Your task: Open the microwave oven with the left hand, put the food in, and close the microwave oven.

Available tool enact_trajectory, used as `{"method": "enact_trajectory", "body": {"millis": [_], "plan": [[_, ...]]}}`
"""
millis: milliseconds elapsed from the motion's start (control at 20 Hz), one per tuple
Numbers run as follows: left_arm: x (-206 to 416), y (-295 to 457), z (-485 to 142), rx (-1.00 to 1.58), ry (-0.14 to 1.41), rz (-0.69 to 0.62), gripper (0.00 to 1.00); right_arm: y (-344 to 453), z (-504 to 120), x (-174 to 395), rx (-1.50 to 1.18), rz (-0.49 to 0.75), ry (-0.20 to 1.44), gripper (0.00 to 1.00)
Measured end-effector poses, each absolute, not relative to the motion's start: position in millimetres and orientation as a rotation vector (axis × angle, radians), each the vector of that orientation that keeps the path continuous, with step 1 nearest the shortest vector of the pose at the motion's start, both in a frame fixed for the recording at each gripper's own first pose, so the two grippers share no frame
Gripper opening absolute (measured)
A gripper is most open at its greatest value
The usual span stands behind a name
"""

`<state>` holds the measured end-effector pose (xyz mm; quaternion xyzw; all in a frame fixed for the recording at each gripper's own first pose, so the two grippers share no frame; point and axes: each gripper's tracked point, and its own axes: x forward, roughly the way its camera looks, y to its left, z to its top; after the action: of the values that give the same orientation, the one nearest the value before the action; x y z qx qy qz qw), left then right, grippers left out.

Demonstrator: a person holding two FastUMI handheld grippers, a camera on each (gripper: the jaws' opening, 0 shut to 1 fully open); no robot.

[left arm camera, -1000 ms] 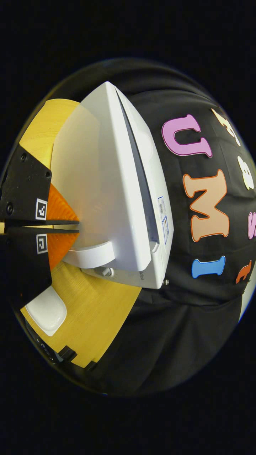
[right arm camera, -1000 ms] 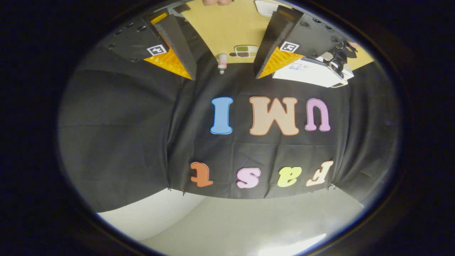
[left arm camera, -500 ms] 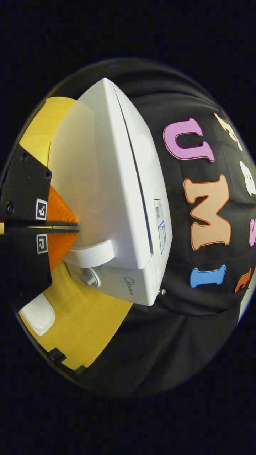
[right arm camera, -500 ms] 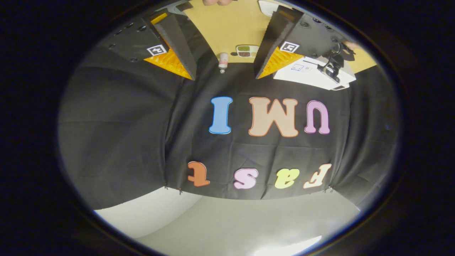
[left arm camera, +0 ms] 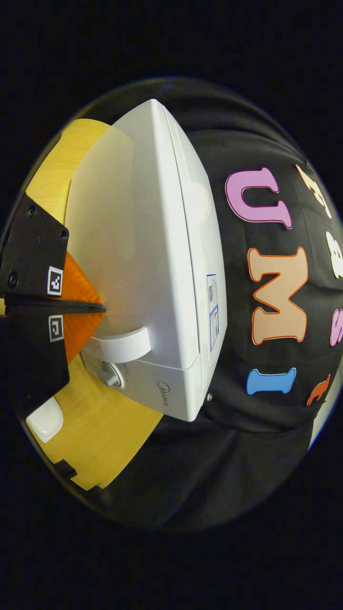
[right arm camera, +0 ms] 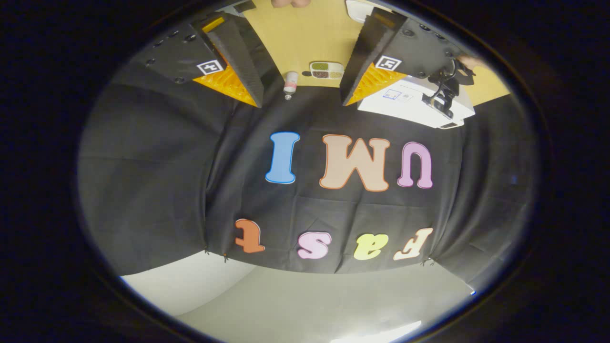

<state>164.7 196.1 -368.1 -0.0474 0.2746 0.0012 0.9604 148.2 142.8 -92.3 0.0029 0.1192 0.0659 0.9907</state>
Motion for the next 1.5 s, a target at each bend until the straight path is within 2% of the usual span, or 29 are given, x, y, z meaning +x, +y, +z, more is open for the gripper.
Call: {"method": "enact_trajectory", "body": {"millis": [150,300,350,450,550,700,750,800,1000,1200,1500], "plan": [[162.3,198.4,-360.0,-0.092,0.543,0.021,0.01,153.7,-93.1,148.5,0.031,0.146,0.246,0.91],[158.7,199.4,-303.7,-0.047,0.398,-0.015,0.01,168.1,-91.2,146.8,0.048,0.163,0.241,0.91],[154.3,200.9,-284.6,-0.038,0.369,-0.015,0.03,173.1,-91.2,146.9,0.050,0.168,0.238,0.91],[145.6,202.9,-239.2,-0.051,0.296,-0.003,0.13,182.8,-91.2,144.8,0.056,0.181,0.239,0.91],[135.7,192.0,-191.5,-0.086,0.199,-0.050,0.18,190.4,-91.0,141.4,0.063,0.189,0.239,0.91],[118.4,189.8,-142.1,-0.080,0.125,-0.068,1.00,196.9,-89.2,135.4,0.080,0.199,0.242,0.91],[111.0,190.6,-128.2,-0.089,0.099,-0.061,0.95,198.0,-88.2,135.7,0.084,0.199,0.239,0.91],[103.6,191.6,-117.6,-0.111,0.087,-0.055,0.94,198.7,-87.4,134.2,0.090,0.201,0.239,0.91],[71.1,210.1,-73.4,-0.169,0.014,0.022,0.94,195.3,-84.3,123.5,0.082,0.208,0.235,0.91],[44.1,230.8,-59.4,-0.118,-0.002,0.136,0.95,187.6,-82.8,116.5,0.079,0.212,0.230,0.91],[33.1,215.0,-49.1,-0.103,-0.017,0.120,0.94,168.4,-78.7,111.1,0.093,0.191,0.227,0.91]]}}
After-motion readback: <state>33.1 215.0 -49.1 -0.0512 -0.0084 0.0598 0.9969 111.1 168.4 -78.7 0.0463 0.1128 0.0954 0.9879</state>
